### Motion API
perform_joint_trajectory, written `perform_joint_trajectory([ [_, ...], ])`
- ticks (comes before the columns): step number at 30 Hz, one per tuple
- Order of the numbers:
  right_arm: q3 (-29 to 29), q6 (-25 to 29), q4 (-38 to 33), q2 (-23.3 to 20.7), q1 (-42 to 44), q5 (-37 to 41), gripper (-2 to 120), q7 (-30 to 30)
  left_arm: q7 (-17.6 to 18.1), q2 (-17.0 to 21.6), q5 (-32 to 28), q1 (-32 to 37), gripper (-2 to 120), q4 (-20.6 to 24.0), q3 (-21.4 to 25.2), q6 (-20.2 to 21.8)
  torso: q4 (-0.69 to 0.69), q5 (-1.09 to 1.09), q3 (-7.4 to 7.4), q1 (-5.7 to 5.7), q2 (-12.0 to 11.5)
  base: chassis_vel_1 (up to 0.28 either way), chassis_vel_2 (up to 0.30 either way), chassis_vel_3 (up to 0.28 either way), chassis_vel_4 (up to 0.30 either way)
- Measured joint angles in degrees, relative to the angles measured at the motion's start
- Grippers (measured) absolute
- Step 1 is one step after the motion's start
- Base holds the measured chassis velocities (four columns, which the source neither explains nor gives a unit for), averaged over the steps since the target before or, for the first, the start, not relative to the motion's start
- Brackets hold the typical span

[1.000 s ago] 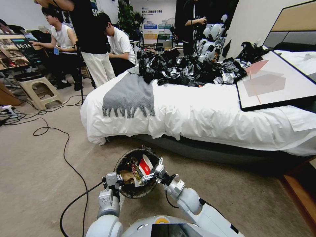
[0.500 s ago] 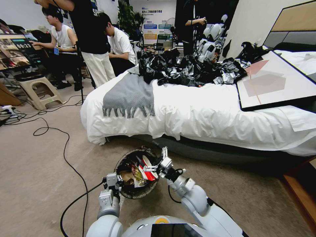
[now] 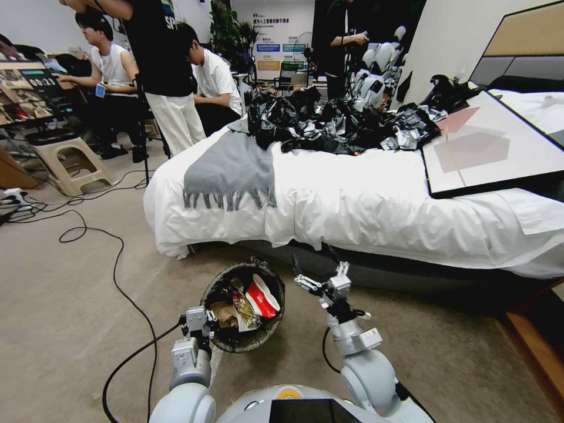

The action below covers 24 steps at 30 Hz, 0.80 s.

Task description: Pick up the trash bin, then pick up the garbage from the floor and place it into the trash bin.

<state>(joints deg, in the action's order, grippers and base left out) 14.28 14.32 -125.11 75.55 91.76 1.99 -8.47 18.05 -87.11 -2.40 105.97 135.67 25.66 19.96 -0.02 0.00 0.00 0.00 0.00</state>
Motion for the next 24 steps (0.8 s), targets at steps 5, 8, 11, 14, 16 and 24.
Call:
perform_joint_trajectory([
  [5,0.1,-0.1,0.7,0.4,-0.4,0.0,100,-0.3,0.1,0.0,-0.2,-0.1,0,0.3,0.2,0.0,0.01,0.00,0.00,0.00,0.0,0.000,0.000,0.000,0.000],
  [8,0.1,-0.2,0.8,0.4,-0.8,0.0,100,-0.3,0.1,-0.1,-0.2,-0.1,0,0.3,0.2,0.0,0.01,0.00,0.00,0.00,0.0,0.000,0.000,0.000,0.000],
  [11,0.1,-0.2,1.0,0.4,-1.2,0.1,100,-0.4,0.1,-0.1,-0.2,-0.2,0,0.3,0.3,0.0,0.00,0.00,0.00,0.00,0.0,0.000,0.000,0.000,0.000],
  [14,0.2,-0.2,1.1,0.3,-1.5,0.2,100,-0.5,0.1,-0.1,-0.2,-0.3,0,0.3,0.4,0.0,0.00,0.00,0.00,0.00,0.0,0.000,0.000,0.000,0.000],
  [16,0.3,-0.1,1.2,0.2,-1.8,0.3,100,-0.5,0.1,-0.2,-0.2,-0.3,0,0.4,0.4,0.0,0.00,0.00,0.00,0.00,0.0,0.000,0.000,0.000,0.000],
  [24,0.4,-0.1,1.5,0.2,-2.8,0.3,100,-0.5,0.1,-0.2,-0.2,-0.1,0,1.1,0.4,0.1,0.00,0.00,0.00,0.00,0.0,0.014,0.011,0.015,0.014],
])
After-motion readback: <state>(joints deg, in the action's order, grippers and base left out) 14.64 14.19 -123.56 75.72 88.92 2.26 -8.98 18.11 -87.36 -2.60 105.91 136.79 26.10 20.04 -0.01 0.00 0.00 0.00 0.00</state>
